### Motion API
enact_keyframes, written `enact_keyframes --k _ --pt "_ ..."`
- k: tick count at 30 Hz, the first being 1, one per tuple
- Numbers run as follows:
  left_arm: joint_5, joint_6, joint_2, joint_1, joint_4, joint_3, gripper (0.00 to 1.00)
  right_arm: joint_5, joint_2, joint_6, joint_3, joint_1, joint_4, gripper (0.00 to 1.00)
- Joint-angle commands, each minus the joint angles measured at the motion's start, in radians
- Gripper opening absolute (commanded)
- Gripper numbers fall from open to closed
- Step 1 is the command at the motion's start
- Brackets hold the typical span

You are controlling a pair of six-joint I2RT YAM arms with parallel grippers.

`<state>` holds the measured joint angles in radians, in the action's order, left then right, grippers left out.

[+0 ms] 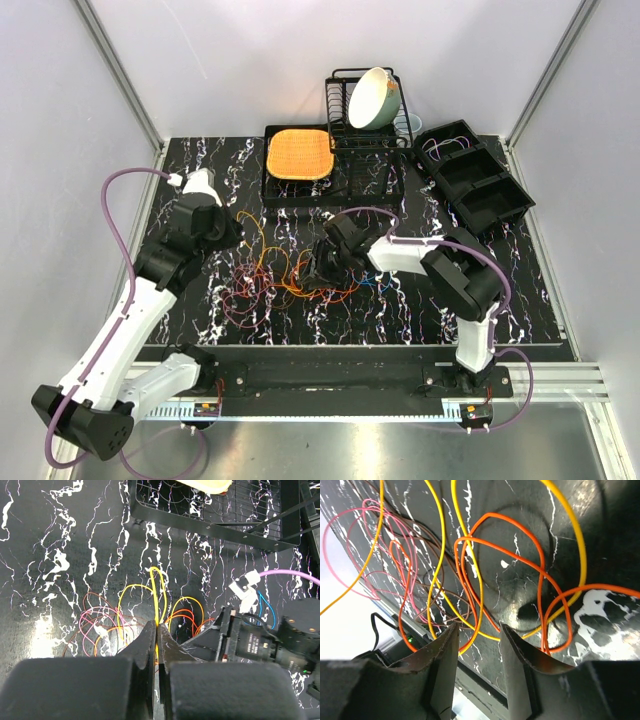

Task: Untangle the cables

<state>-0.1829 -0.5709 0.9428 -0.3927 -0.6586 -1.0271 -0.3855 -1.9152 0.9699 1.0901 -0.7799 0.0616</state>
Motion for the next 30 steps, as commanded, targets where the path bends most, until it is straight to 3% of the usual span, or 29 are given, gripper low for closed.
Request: enact_keyframes --k 1,8,12,13,17,20,25,30 --pt "0.002 0.006 -0.029 0.005 0.027 0.004 0.0 -0.024 -0.033 0.046 0.019 -0.021 -0.052 0.44" --pt "0.0 0.008 -0.039 0.005 0.02 0.012 0.0 -0.026 -0.058 0.058 0.027 -0.032 -0.088 0.43" --pt "0.0 0.008 -0.041 0.003 0.02 0.015 0.0 -0.024 -0.054 0.056 0.027 -0.035 -0.088 0.36" --pt "0.0 0.008 -0.042 0.003 0.022 0.015 0.0 -0.023 -0.054 0.056 0.027 -0.035 -0.088 0.34" --pt "-0.001 0.008 -0.039 0.005 0.02 0.019 0.0 -0.021 -0.042 0.056 0.033 -0.035 -0.088 0.01" --pt "0.003 0.008 -0.039 0.003 0.017 0.016 0.0 0.003 -0.006 0.043 0.043 -0.032 -0.074 0.0" --pt "0.055 0.008 -0.045 0.005 0.013 -0.005 0.0 0.123 0.096 -0.109 0.163 -0.001 0.157 0.0" --pt "0.205 0.019 -0.047 0.002 0.054 -0.033 0.0 0.246 0.195 -0.357 0.514 0.01 0.459 0.0"
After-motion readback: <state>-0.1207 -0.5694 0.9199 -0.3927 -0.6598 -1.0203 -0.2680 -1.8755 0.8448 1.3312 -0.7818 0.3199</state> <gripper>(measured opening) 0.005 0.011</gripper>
